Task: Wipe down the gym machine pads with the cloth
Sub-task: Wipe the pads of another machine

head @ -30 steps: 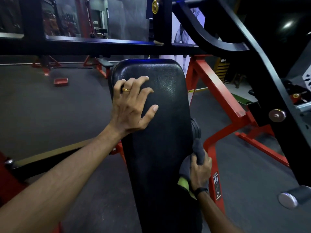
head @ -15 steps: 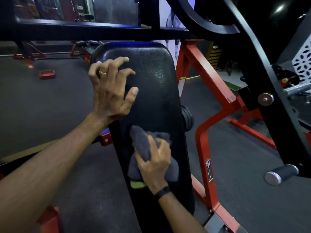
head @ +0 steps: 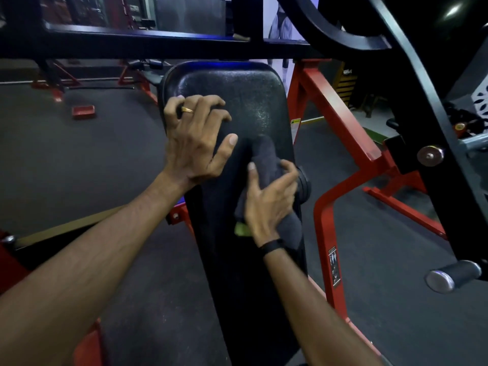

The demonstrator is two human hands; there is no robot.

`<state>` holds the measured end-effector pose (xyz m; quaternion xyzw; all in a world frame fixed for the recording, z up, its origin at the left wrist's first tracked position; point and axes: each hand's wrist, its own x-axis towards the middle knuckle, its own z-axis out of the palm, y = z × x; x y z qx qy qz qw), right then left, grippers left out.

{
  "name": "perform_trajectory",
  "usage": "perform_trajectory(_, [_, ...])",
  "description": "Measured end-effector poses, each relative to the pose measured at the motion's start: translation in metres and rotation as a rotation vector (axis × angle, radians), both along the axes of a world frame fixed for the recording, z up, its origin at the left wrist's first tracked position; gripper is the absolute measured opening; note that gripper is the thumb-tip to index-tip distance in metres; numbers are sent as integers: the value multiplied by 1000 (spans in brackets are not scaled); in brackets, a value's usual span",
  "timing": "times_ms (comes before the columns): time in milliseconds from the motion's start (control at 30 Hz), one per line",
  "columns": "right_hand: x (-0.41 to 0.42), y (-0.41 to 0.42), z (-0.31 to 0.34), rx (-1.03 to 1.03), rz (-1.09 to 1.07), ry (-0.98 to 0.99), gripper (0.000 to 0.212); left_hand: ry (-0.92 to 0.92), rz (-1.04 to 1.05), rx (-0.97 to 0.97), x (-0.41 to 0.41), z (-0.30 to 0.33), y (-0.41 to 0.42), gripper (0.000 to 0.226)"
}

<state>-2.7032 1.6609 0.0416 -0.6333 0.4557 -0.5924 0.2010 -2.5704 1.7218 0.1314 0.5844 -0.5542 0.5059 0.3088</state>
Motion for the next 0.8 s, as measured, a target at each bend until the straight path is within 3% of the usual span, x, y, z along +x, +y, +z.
perform_trajectory(167, [-12,54,-23,-280,279,237,54,67,-32,-7,0,2,4,56])
perform_trajectory(300, [-39,45,-61,-411,327,396,55,145,-83,-16,1,5,5,54])
perform_trajectory(533, [-1,47,-24,-465,326,340,52,404,-333,-125,2,12,9,44])
perform_trajectory(800, [-1,54,-34,-523,325,310,53,439,-336,-32,3,15,17,44])
